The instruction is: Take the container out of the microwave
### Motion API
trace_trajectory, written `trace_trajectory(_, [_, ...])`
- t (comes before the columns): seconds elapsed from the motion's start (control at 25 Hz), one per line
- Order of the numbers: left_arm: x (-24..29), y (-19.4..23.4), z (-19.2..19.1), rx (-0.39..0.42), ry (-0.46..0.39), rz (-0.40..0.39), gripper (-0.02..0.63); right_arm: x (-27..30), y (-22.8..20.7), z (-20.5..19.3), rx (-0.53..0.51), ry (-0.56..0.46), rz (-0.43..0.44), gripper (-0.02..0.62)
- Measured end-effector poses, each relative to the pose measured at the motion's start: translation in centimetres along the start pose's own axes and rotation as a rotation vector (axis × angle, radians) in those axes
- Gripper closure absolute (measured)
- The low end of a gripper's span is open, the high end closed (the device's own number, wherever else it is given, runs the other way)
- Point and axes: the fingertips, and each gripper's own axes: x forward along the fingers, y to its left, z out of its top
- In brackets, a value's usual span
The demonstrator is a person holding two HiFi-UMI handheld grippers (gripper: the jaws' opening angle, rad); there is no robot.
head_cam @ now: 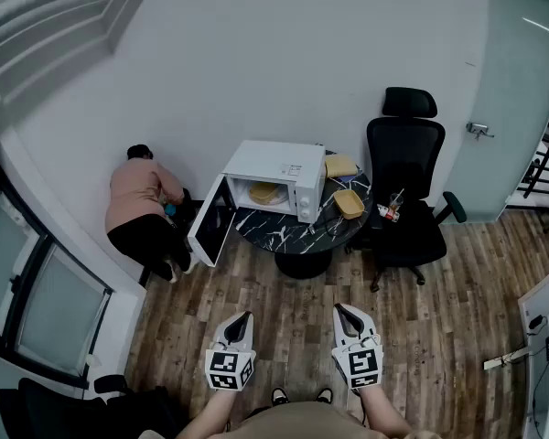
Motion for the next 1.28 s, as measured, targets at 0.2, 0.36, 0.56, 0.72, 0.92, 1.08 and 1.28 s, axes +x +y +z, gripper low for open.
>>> trace_trajectory(0.2, [0.0,-1.2,-0.2,-0.015,-0.008,-0.025,0.603,-0.3,0.1,-0.7,0.005,0.006,0.002,0.588])
trace_trajectory(0.36, [0.1,-0.9,0.1,-0.006,-0.014,-0.037,0.603,-0.2,0.7,-0.6,0.0,0.003,0.003,0.588])
trace_trajectory(0.56, [0.2,0.3,0.7,-0.01,-0.032,-0.035,0.603,0.3,1.4,-0.4,-0.012,0.012,-0.001,0.588])
trace_trajectory(0.72, [0.5,1.1,0.0,-0.028,-0.029,-0.062,0.603,1.4,2.6,-0.6,-0.079,0.03,-0.007,0.588])
trace_trajectory(0.92, [1.0,2.2,-2.4,-0.064,0.009,-0.095,0.603,2.5,3.9,-1.5,-0.013,0.056,-0.01,0.588])
trace_trajectory(1.08, [2.1,4.1,-2.6,-0.081,0.003,-0.113,0.603,4.0,3.2,-2.1,0.001,0.093,-0.068,0.588])
trace_trajectory(1.28, [3.0,7.1,-3.3,-0.062,0.016,-0.103,0.603,5.4,3.3,-2.1,-0.008,0.102,-0.125,0.588])
